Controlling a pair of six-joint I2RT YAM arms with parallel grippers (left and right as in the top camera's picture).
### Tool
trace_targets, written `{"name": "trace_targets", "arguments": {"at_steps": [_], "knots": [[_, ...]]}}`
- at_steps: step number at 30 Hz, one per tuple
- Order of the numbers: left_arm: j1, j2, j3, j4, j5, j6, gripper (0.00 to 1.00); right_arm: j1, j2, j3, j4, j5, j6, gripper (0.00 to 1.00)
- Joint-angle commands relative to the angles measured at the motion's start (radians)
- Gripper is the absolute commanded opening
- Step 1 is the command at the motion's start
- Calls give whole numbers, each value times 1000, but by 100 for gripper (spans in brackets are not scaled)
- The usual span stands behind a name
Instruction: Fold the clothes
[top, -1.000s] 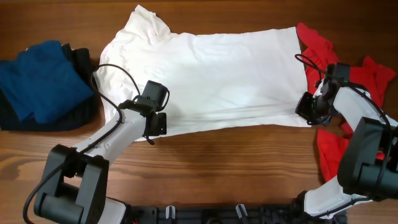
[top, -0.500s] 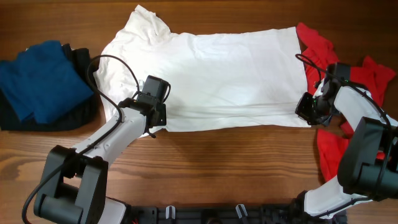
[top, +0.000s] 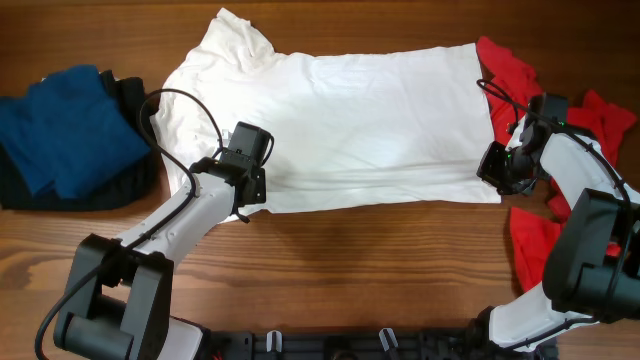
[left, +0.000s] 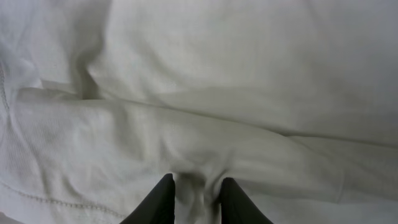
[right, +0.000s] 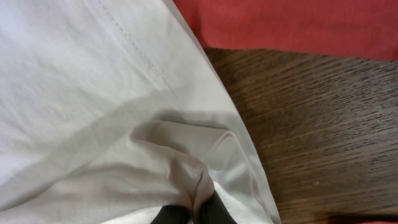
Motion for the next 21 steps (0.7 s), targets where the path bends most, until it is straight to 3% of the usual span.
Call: {"name": "trace_targets", "arguments": {"at_steps": [1, 4, 10, 17, 21], "knots": [[3, -18, 17, -2, -31, -2, 19, -4, -3, 19, 6, -24, -19, 5], [3, -19, 17, 9, -32, -2, 10, -4, -3, 19, 23, -55, -20, 4], [3, -19, 17, 42, -32, -2, 4, -4, -3, 19, 53, -89, -19, 4], [3, -19, 17, 102, -32, -2, 4, -4, -3, 19, 77, -89, -18, 4], [3, -19, 17, 40, -9, -2, 8, -4, -3, 19, 74, -87, -20, 4]]}}
